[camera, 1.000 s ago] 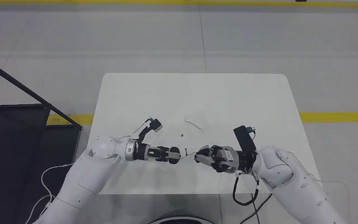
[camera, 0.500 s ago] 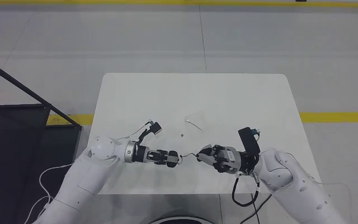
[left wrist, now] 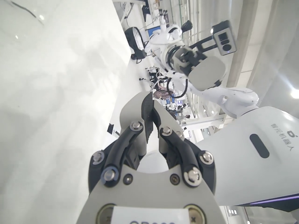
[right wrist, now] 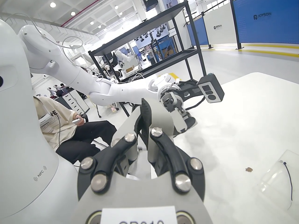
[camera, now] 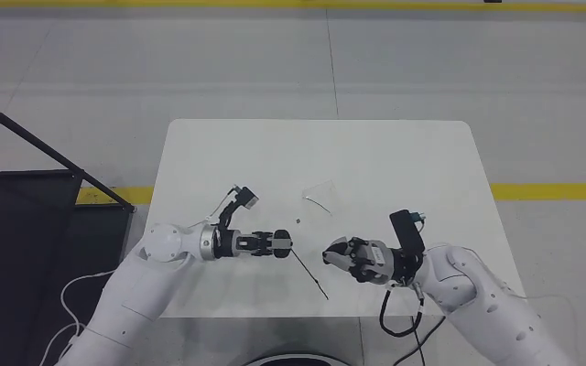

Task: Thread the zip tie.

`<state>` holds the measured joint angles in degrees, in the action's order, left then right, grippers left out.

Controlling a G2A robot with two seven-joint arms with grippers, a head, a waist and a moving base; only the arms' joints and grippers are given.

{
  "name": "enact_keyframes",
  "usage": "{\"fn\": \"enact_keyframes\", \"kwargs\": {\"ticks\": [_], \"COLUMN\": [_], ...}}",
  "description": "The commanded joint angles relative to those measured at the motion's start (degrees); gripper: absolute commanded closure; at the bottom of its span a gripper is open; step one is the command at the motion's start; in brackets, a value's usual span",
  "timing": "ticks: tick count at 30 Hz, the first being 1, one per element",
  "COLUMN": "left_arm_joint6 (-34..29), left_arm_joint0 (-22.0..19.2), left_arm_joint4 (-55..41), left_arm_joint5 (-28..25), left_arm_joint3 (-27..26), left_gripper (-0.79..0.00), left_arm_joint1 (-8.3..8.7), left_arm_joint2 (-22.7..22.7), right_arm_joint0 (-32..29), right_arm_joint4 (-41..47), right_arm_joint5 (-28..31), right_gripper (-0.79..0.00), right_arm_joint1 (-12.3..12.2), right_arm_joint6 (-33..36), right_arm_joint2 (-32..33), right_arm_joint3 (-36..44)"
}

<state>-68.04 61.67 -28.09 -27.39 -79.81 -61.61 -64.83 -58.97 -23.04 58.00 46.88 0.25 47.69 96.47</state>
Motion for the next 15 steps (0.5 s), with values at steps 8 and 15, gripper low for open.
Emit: {"fn": "enact_keyframes", "kwargs": {"ticks": [8,15], "left_arm_joint6": [8.6,19.6], "left_arm_joint0": [0.6,1.07], "left_arm_joint4": [-2.74,9.91], "left_arm_joint5": [-3.95,-6.67], "left_arm_joint3": [-0.45,-5.28], "left_gripper": [0.0,0.0], "left_arm_joint1": [-0.31,-0.2], "left_arm_joint2": [-2.5,-4.91], "right_arm_joint0": [0.17,-0.83], "right_arm_joint4": [-3.11,-7.46], "right_arm_joint5": [0.0,0.0], "right_gripper": [-0.142,-0.102], "right_arm_joint1": [-1.43,-2.81], "right_arm_joint6": [-6.08,-14.52], "right_arm_joint2": [-0.94,-0.52], "right_arm_joint3": [-0.38,-0.98]}}
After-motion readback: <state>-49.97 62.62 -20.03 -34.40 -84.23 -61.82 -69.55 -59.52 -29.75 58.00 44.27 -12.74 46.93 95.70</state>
